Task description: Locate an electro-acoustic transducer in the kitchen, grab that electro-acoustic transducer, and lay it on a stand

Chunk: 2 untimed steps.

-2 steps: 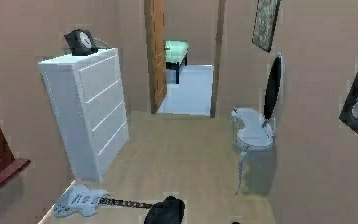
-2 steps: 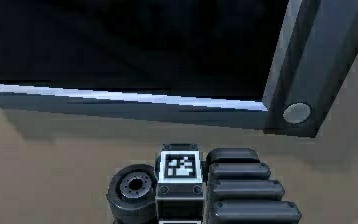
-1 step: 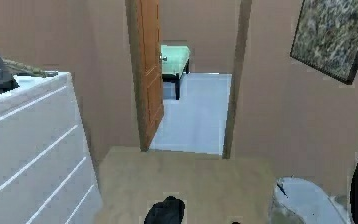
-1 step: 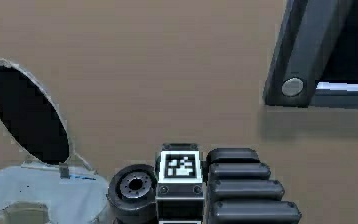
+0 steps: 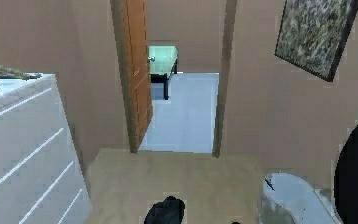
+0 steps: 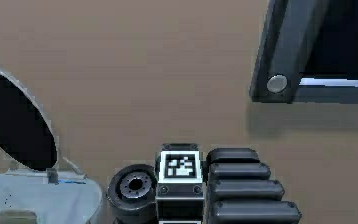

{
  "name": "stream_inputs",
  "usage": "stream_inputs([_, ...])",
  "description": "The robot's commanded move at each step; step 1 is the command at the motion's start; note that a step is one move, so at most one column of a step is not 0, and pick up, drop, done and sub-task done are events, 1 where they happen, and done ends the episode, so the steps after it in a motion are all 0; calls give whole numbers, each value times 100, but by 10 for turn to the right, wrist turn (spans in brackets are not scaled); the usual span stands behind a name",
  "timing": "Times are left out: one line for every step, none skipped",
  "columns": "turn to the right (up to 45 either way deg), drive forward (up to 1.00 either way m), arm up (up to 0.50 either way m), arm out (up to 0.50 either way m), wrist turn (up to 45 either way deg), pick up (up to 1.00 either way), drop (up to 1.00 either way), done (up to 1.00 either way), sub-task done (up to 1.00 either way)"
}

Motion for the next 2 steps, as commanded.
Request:
stream_inputs([0, 40, 0, 0, 0, 0, 0, 0, 0])
stream_inputs([0, 100, 0, 0, 0, 0, 0, 0, 0])
